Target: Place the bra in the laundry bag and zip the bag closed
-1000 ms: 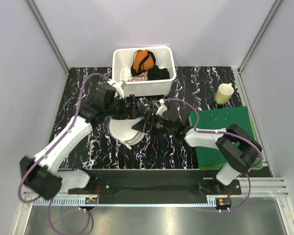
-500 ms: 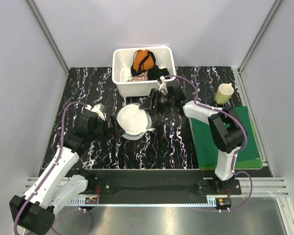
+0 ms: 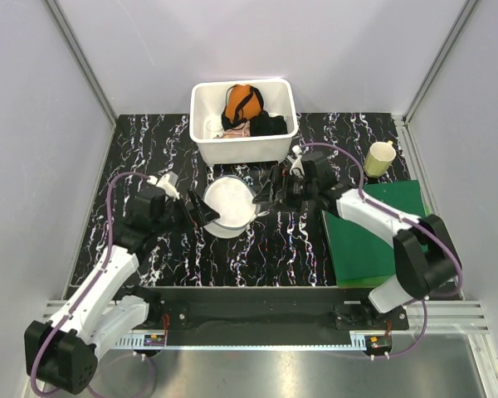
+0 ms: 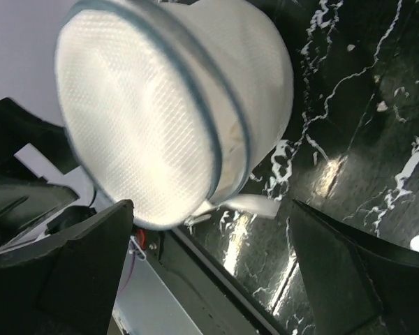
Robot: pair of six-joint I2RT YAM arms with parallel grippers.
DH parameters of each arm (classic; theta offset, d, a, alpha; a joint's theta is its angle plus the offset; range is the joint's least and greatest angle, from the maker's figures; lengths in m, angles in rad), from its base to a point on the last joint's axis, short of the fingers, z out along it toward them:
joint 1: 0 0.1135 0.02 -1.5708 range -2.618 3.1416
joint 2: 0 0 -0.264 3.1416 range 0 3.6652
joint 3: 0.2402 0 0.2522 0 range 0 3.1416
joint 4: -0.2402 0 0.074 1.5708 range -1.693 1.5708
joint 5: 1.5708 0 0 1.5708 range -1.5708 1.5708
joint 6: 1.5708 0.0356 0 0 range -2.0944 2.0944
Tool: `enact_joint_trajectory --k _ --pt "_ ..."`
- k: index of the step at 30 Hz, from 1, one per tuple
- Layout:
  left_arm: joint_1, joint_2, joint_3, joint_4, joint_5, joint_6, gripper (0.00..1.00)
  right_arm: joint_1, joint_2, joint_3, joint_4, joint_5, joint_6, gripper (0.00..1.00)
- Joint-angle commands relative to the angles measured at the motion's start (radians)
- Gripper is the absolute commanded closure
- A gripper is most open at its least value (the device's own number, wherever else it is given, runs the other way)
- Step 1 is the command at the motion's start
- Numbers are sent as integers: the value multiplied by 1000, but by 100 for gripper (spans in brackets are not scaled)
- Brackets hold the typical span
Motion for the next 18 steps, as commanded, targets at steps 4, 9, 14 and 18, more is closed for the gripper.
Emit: enact_joint_trajectory --k 4,9,14,18 --pt "-27 -186 -61 30 88 -49 4 4 -31 -158 292 -110 159 1" --pt "-227 -252 -172 162 -31 -179 15 4 47 -188 515 -166 309 0" --pt "-446 -243 -201 251 -331 -203 23 5 116 -185 619 -185 374 14" --pt "-538 -161 -238 375 -458 -157 36 4 149 -192 720 -208 519 54"
